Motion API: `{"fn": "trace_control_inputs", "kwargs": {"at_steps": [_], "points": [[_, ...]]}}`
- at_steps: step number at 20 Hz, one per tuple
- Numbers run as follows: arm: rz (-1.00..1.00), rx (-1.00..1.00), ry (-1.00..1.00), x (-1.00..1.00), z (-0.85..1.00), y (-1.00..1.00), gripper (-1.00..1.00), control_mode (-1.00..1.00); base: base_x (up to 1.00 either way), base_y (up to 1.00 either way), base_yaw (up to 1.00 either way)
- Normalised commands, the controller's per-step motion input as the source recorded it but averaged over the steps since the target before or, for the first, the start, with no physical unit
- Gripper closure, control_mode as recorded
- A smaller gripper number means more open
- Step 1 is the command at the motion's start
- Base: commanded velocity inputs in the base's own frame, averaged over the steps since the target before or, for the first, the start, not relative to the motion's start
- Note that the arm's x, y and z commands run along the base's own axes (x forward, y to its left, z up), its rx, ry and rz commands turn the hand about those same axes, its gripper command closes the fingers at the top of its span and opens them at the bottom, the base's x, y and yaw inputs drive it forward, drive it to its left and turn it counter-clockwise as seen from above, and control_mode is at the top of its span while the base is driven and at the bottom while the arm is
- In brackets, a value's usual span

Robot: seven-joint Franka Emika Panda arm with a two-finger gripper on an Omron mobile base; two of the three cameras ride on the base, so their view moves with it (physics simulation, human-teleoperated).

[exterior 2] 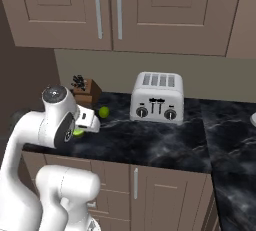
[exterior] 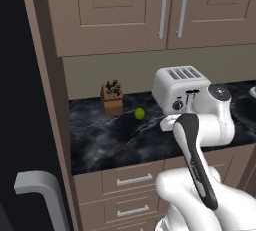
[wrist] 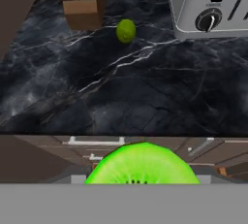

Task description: Place the beer on the top shelf of the fridge to keep it out of children's reach, and place the kiwi and lime on lower shelves for easy access.

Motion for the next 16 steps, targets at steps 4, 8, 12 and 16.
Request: {"fn": "trace_control_inputs", "kwargs": {"at_steps": [4,8,12,16], "points": [[0.00,-0.06,-0.06,-0.59,0.45,0.00,1.00,-1.00,0.00,0.00,0.00],[0.00,-0.06,-0.08,-0.63,0.29,0.00,1.00,-1.00,0.00,0.00,0.00],[0.00,-0.02,-0.08,-0.71,0.24,-0.01,1.00,-1.00,0.00,0.00,0.00],[0.00,-0.02,-0.10,-0.76,0.17,0.00,1.00,-1.00,0.00,0.00,0.00]]}}
